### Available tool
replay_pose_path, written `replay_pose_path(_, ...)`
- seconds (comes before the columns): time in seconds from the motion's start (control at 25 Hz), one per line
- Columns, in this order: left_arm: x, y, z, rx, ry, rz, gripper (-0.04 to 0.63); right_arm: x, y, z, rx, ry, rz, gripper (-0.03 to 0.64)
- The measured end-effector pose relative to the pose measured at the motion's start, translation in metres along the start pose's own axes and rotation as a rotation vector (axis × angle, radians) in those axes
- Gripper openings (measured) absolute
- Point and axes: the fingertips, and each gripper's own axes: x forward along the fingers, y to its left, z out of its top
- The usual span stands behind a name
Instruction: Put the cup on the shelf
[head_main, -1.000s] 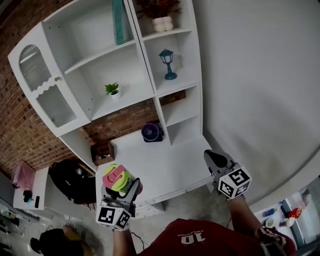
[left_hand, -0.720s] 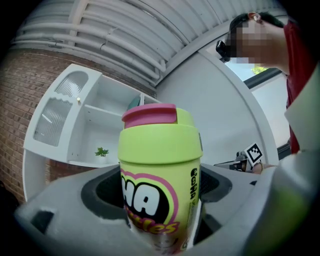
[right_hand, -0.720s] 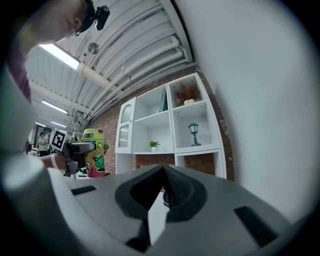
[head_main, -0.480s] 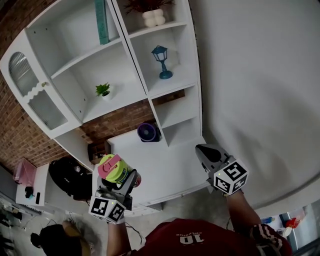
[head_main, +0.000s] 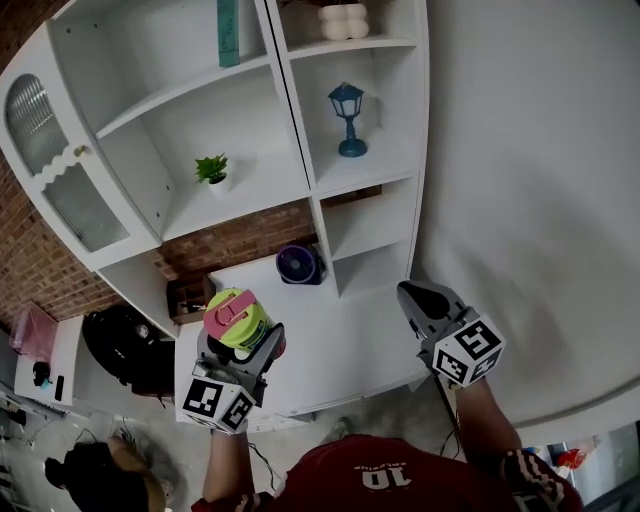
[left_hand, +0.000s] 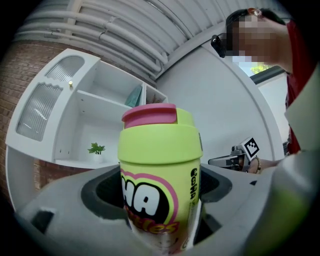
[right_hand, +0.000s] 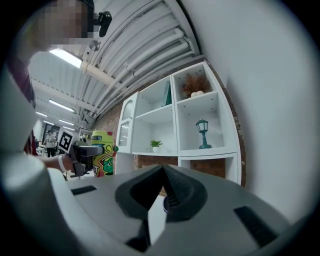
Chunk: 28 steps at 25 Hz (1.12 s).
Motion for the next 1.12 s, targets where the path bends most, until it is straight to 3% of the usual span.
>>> replay_pose_path(0.44, 0.05, 0.041, 0.031, 0.07, -0.04, -0.112, 0.407, 0.052, 0.006, 0.029, -0.048, -0.009, -0.013, 0.005)
replay_pose_path(0.64, 0.066, 0.056, 0.054, 0.055, -0.085, -0.182, 0.407, 0.074, 0.015, 0.052, -0.082, -0.043, -0.001, 0.005)
replay_pose_path(0.88, 0.091, 0.08, 0.076, -0.024, -0.073, -0.244, 0.408, 0.098, 0.024, 0.068, -0.114, -0.068, 0.011, 0.005)
replay_pose_path(1.12, 0.119, 0.106, 0.087, -0.037, -0.066, -0.284, 0.408, 0.117, 0.027, 0.081, -0.132, -0.095, -0.016, 0.005)
